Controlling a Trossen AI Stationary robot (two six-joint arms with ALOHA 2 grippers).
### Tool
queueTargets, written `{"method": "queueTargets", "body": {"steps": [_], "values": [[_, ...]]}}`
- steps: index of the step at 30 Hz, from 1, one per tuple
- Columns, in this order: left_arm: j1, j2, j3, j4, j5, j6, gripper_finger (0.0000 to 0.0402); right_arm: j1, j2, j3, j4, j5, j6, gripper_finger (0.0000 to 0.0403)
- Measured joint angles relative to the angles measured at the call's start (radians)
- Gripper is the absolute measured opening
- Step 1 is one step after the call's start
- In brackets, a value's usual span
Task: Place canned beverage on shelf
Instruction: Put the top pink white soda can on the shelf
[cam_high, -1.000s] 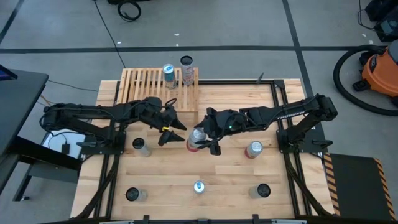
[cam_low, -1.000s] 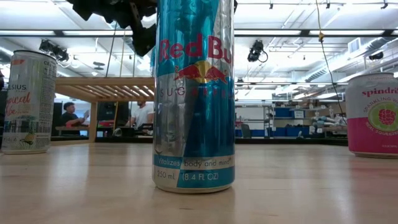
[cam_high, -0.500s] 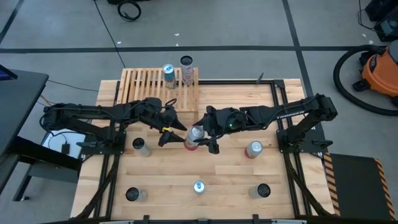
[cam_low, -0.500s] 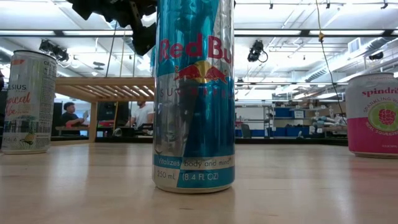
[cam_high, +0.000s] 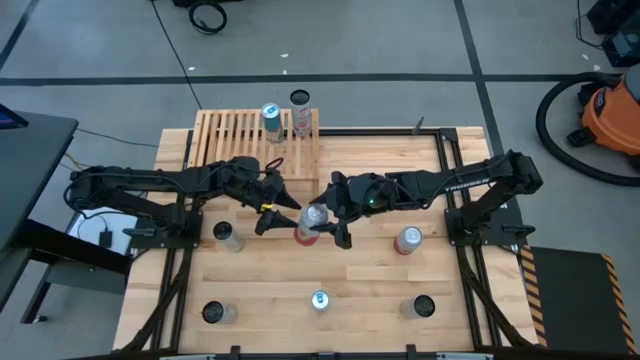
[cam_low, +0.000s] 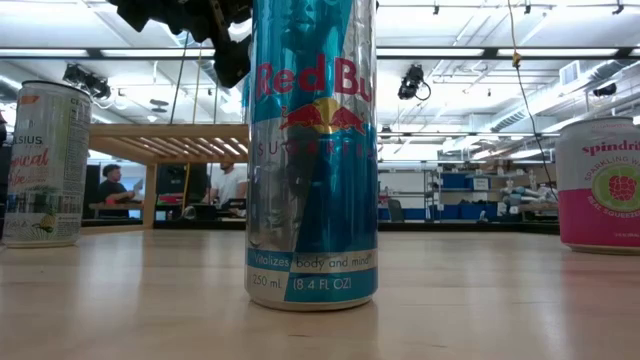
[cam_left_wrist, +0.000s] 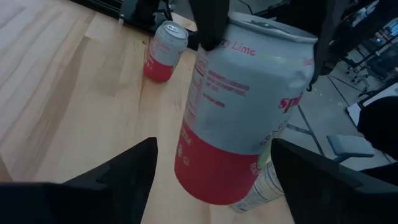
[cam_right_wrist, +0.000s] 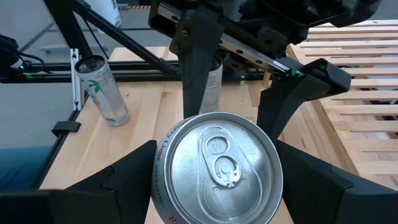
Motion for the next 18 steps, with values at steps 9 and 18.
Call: {"method": "queueTargets", "body": {"steps": [9,18], "values": [[0.000,0.000,0.000,0.000,0.000,-0.057,0.0316,0.004,0.000,0.000,0.002,-0.008,0.009,0.0292],[0.000,0.000,0.000,0.004,0.001,0.033,0.0316,0.015,0.000,0.000,0.016,-0.014,0.008,0.0292]]}}
